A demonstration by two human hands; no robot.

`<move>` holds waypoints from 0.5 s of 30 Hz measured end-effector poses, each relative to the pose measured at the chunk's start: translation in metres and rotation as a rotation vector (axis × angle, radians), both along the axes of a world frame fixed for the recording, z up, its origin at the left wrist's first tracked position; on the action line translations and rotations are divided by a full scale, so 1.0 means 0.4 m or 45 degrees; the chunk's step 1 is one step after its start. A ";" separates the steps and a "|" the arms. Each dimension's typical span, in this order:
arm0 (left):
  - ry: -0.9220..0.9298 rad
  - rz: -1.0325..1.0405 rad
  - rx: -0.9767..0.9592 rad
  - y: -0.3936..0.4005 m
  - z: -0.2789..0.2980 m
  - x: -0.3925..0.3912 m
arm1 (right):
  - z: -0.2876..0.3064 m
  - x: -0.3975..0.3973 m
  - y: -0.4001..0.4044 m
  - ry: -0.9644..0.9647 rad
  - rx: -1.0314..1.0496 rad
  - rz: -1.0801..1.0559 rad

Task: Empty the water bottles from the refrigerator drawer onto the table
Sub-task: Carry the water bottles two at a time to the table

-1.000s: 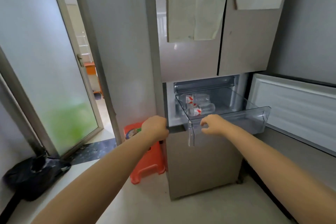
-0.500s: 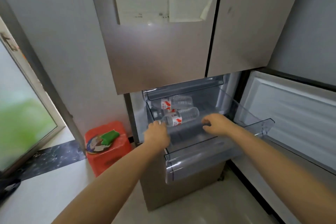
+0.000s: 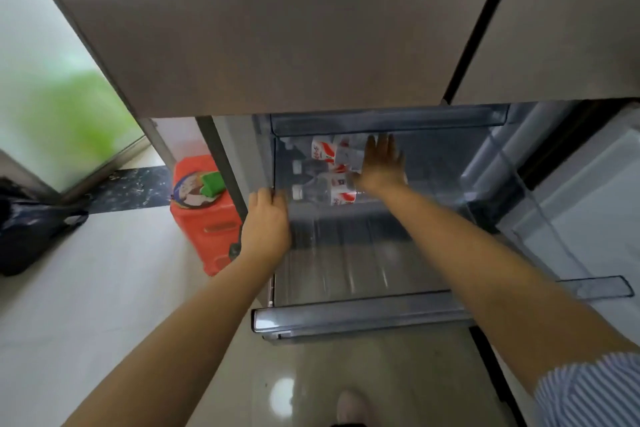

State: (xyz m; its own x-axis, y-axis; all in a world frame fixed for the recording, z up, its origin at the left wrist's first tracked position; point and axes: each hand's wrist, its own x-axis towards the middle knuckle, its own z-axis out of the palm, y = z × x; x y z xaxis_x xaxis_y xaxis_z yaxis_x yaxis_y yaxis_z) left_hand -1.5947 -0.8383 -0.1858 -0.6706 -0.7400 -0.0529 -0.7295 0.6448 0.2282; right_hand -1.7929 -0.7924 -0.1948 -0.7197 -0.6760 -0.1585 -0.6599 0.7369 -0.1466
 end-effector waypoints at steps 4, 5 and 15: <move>0.045 -0.017 -0.135 0.001 -0.017 -0.007 | -0.003 -0.054 -0.030 0.057 -0.138 -0.093; -0.005 -0.043 -0.195 -0.005 -0.024 -0.008 | -0.002 -0.056 -0.033 0.113 -0.090 -0.069; -0.229 -0.203 -0.467 -0.010 -0.039 -0.010 | 0.033 -0.009 0.131 -0.348 0.074 0.280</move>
State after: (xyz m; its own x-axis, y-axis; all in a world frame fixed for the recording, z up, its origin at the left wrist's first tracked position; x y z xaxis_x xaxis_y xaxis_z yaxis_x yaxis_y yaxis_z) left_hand -1.5988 -0.8423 -0.2015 -0.7822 -0.6194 0.0677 -0.6213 0.7673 -0.1589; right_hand -1.7964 -0.7400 -0.1818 -0.4833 -0.7944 -0.3679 -0.7460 0.5937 -0.3017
